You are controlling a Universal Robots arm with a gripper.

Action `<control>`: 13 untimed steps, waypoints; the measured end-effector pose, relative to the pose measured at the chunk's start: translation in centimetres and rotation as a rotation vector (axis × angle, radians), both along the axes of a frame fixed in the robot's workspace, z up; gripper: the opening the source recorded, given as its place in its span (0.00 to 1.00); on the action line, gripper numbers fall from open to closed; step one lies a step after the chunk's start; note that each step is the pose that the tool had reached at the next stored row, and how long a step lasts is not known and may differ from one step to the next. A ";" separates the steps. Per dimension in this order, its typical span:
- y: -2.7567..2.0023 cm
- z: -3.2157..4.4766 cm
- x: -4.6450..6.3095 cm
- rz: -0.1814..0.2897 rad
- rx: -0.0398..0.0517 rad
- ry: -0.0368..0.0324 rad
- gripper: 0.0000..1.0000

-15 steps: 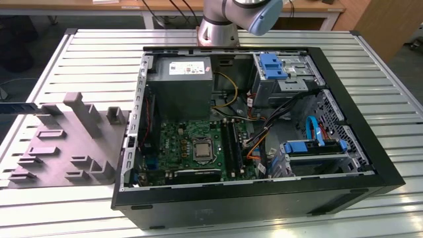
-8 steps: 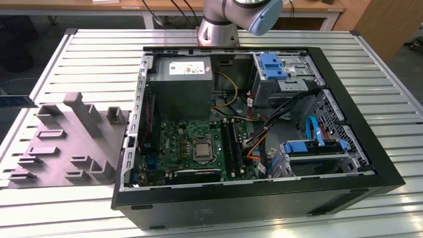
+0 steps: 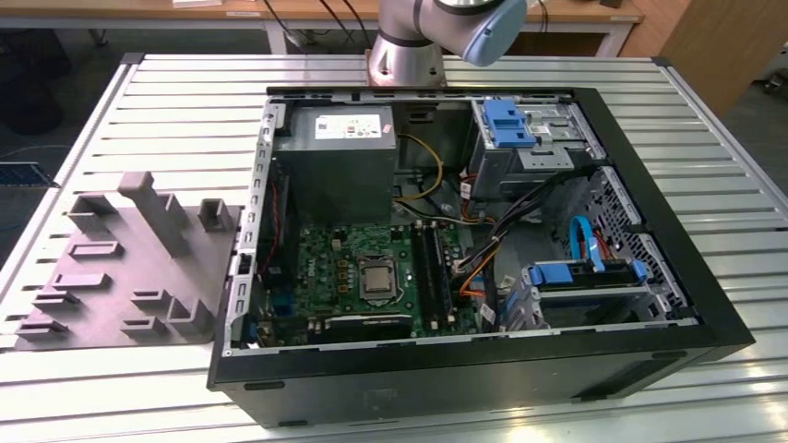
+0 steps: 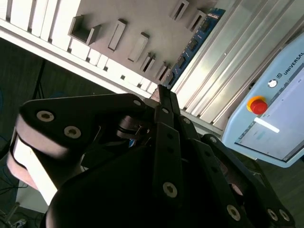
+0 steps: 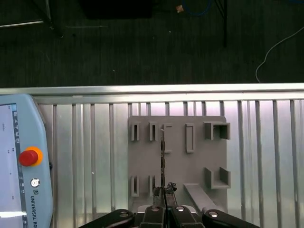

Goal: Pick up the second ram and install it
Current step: 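Pick up the second ram and move it above second insertion slot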

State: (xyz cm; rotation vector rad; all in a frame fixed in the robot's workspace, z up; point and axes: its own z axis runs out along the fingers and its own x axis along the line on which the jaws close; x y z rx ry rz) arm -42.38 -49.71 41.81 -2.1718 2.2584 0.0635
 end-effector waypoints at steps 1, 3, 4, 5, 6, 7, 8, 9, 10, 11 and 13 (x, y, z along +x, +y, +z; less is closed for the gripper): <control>0.00 0.24 0.0 0.000 0.0000 0.0000 0.12; 0.00 0.65 0.0 0.000 0.0001 -0.0001 0.12; 0.00 0.71 0.0 0.000 0.0000 0.0000 0.12; 0.00 0.70 0.0 0.000 0.0001 -0.0001 0.12; 0.00 0.70 0.0 0.000 0.0002 -0.0002 0.12; 0.00 0.71 0.0 0.000 0.0001 -0.0001 0.12; 0.00 0.71 0.0 0.000 0.0001 -0.0001 0.12; 0.00 0.72 0.0 0.000 0.0000 0.0000 0.12; 0.00 0.72 0.0 0.000 0.0000 0.0000 0.12; 0.00 0.73 0.1 0.000 -0.0001 0.0001 0.12; 0.00 0.72 0.3 0.000 0.0000 0.0001 0.12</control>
